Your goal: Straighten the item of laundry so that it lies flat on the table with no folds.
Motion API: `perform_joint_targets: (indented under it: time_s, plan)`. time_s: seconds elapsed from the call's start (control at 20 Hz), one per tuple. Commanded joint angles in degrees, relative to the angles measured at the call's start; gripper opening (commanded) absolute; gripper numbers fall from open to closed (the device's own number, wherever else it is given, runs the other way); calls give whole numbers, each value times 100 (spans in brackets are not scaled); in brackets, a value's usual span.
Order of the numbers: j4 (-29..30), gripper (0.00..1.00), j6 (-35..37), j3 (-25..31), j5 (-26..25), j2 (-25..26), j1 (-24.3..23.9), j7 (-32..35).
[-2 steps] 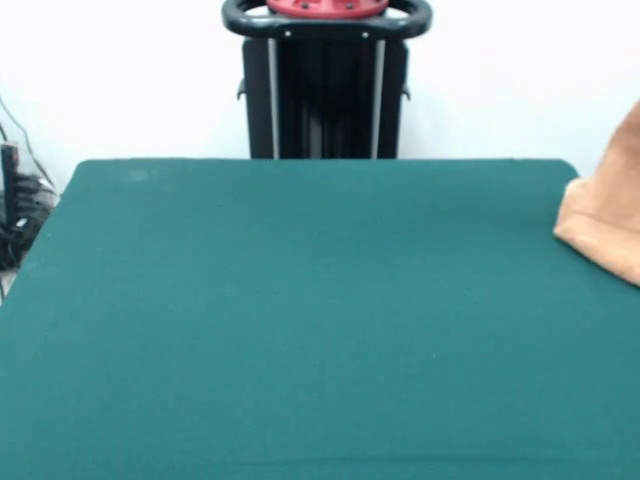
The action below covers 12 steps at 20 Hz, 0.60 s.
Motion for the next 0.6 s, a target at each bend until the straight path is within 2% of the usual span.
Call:
perform_joint_targets:
  time_s: [0.05, 0.25, 0.35, 0.6]
  plan:
    - [-158, 0, 49, -601, 539, 347, 492, 895]
    - [-344, 0, 578, -1276, 1076, 166, 1309, 1075]
    - [-599, 0, 1089, -1843, 1334, 43, 1992, 1269]
    - [-1089, 0, 2002, -2554, 1429, -107, 2751, 1676]
